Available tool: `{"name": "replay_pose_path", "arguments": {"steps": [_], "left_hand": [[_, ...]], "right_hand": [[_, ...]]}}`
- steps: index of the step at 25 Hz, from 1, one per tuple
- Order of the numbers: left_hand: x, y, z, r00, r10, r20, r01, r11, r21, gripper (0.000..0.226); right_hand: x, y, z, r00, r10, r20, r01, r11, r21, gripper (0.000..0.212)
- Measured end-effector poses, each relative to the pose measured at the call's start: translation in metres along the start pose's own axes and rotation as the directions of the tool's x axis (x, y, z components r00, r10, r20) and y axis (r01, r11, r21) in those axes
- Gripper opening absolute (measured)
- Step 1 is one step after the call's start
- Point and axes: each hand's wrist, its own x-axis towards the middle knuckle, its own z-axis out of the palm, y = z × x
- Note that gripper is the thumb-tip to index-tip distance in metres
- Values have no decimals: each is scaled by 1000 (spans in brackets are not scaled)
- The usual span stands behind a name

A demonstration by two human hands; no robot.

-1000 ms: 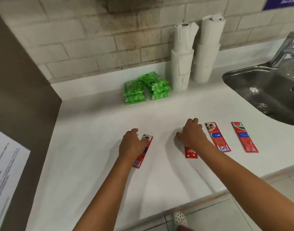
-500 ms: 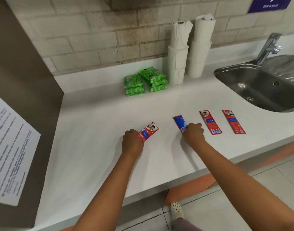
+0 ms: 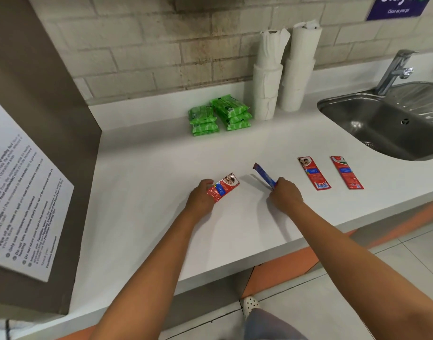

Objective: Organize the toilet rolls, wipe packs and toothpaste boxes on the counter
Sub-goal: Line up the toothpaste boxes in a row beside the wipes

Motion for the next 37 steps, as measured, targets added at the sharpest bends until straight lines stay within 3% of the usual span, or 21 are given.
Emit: {"name": "replay_pose_path", "arguments": {"steps": [4, 6, 9, 11, 13, 16, 18, 22, 27, 30, 32, 36, 37], "left_hand": [[2, 11, -22, 978, -200, 58, 205, 878, -433, 43], [11, 8, -38, 966, -257, 36, 230, 785, -575, 36], [33, 0, -65, 953, -296, -59, 196, 755, -626, 31], [45, -3, -82, 931, -321, -176, 165, 798, -579, 33], [54, -3, -98, 908, -293, -300, 101, 847, -522, 33], [78, -1, -121, 862, -133, -490, -23, 954, -299, 28], [99, -1, -135, 840, -57, -539, -48, 983, -180, 27], [142, -5, -151, 820, -14, -571, -35, 997, -75, 31], [197, -20, -160, 828, -26, -560, -4, 999, -52, 22], [222, -32, -163, 855, -48, -516, 72, 997, 27, 23], [236, -38, -161, 885, -60, -462, 108, 991, 78, 20], [240, -42, -154, 894, -61, -444, 227, 916, 332, 30], [237, -40, -154, 875, -75, -478, 264, 902, 341, 36]], "right_hand": [[-5, -27, 4, 994, -110, -7, 107, 953, 283, 8], [0, -52, 9, 981, -189, -44, 191, 900, 392, 22], [12, -97, 19, 915, -398, -68, 390, 828, 403, 46], [21, -123, 27, 866, -494, -77, 487, 799, 353, 48], [33, -145, 35, 834, -545, -83, 543, 787, 294, 36], [56, -187, 47, 792, -610, -25, 605, 778, 172, 28], [71, -216, 55, 763, -646, 34, 641, 762, 97, 32], [104, -261, 78, 723, -674, 151, 680, 733, 16, 46], [155, -302, 109, 751, -618, 234, 646, 761, -64, 58], [172, -311, 124, 846, -498, 192, 533, 798, -279, 53], [175, -313, 130, 874, -454, 176, 487, 809, -331, 50], [173, -309, 130, 820, -573, -24, 536, 780, -324, 57], [166, -307, 123, 796, -606, 8, 580, 757, -301, 60]]}}
